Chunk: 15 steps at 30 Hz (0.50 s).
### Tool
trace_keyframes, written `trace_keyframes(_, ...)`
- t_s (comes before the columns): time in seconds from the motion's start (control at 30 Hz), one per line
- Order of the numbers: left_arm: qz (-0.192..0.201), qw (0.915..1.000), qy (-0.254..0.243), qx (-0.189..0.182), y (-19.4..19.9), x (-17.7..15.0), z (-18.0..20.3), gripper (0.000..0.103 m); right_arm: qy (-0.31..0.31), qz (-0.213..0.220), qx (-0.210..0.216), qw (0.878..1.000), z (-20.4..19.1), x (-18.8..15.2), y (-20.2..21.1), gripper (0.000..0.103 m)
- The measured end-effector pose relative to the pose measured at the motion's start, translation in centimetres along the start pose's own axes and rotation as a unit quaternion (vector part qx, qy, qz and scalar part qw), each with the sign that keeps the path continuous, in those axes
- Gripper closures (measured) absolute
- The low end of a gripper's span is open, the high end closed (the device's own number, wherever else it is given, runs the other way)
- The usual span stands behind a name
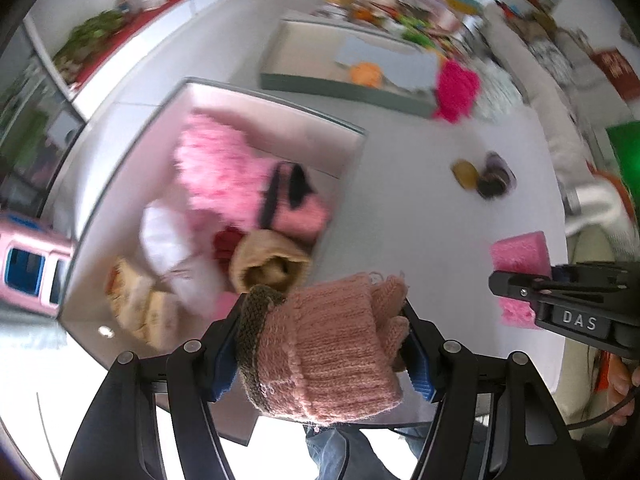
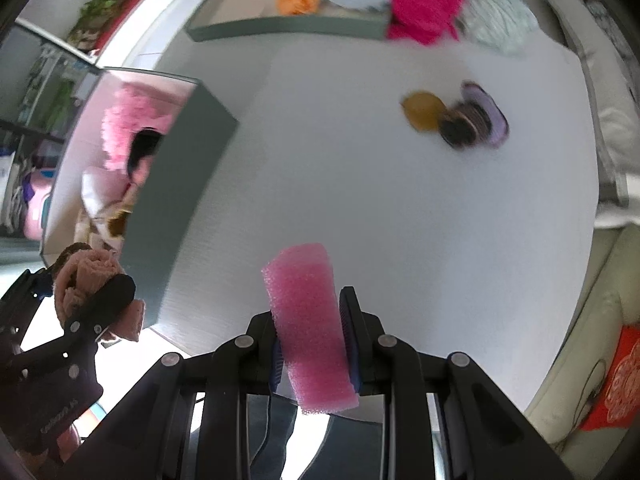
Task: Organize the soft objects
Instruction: 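Carry the glove with the left gripper while the right carries the sponge to the box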
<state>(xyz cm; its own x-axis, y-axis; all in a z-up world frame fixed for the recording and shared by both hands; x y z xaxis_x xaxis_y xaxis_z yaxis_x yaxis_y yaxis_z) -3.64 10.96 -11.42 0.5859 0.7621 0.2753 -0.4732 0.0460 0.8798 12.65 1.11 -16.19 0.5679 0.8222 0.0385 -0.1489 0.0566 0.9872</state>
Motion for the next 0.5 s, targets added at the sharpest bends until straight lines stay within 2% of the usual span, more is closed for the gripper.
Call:
trace_keyframes(0.07, 0.013, 0.9997, 0.02, 0.005, 0.9, 0.0, -1.5, 0.034, 0.011, 0.008, 0.002, 1.0, -2.6, -0.6, 0.1, 0.076)
trace_keyframes(0.1, 0.018, 0.9994, 0.028, 0.008, 1.1, 0.0, -2.0, 0.034, 0.015, 0.011, 0.003, 1.0, -3.0, -1.2, 1.5, 0.076)
trace_keyframes(0.5, 0.061, 0.9894, 0.122, 0.05, 4.1, -0.8, -8.8, 0.034, 0.089, 0.038, 0.019, 0.995, -10.2, 0.0, 6.5, 0.076)
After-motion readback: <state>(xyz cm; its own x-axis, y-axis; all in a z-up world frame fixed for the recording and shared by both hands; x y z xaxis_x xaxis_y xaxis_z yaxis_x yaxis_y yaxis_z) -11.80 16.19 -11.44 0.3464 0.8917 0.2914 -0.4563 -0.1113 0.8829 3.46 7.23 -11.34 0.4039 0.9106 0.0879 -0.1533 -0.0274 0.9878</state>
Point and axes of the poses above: each gripper's, at about its wrist camera, not at the fingertips, and y roughly against the way its jaws point, z to its right, x to its top, the point moved 8 cm from there along -y, roughly the way its jaws point, and after that the axes turned 14 degrees about -x, right-handed, at the moved point
